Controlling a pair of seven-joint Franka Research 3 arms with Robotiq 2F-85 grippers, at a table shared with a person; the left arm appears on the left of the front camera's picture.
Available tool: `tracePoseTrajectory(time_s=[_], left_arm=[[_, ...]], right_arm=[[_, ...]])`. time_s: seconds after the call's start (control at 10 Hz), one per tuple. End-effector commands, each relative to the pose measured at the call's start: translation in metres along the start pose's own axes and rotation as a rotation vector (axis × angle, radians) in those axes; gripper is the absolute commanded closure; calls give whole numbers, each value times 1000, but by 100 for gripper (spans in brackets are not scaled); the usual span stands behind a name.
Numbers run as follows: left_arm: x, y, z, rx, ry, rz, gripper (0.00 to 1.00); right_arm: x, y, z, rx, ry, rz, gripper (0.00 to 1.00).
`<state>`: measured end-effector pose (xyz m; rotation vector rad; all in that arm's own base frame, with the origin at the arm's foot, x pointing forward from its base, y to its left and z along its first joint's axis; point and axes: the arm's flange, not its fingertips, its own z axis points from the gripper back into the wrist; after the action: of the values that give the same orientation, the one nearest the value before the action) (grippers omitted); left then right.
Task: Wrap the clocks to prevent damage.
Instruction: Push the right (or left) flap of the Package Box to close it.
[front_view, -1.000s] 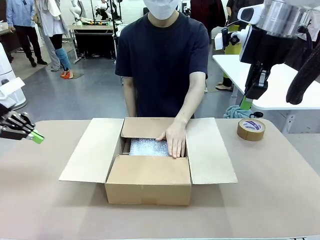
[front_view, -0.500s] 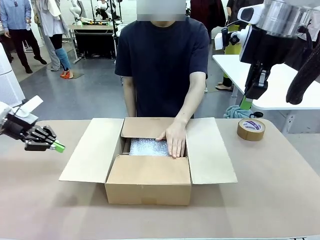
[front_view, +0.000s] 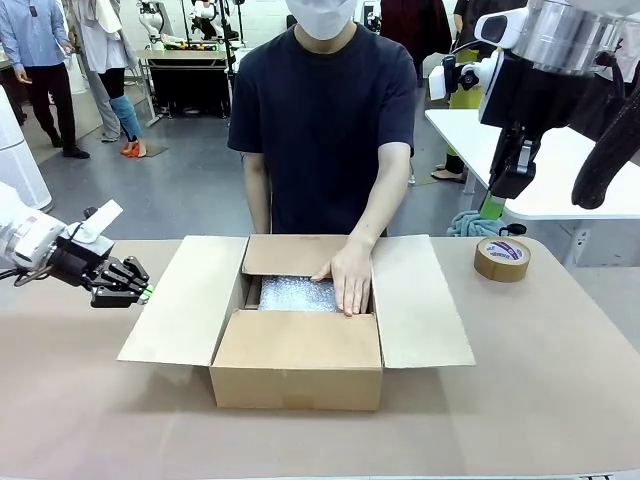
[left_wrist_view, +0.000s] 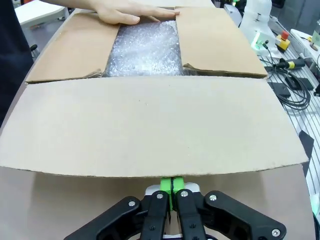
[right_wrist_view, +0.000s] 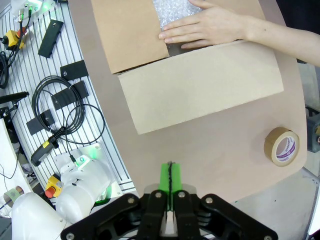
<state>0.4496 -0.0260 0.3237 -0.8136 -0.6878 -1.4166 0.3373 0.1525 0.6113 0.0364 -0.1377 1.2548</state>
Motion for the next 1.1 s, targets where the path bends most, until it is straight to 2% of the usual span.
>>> tracePoseTrajectory(time_s=[0.0,0.3,0.7,1.0], left_arm=[[-8,3,1,41,-88,-13,100],[-7,5,-7,81,-175,9,100],[1,7,-28,93,-277,-26,100],[23,13,-37,105,-333,-57,100]], right_arm=[[1,1,0,3,-5,-16,99],[1,1,0,3,-5,-16,99],[1,1,0,3,-5,-16,99],[1,1,0,3,-5,-16,99]])
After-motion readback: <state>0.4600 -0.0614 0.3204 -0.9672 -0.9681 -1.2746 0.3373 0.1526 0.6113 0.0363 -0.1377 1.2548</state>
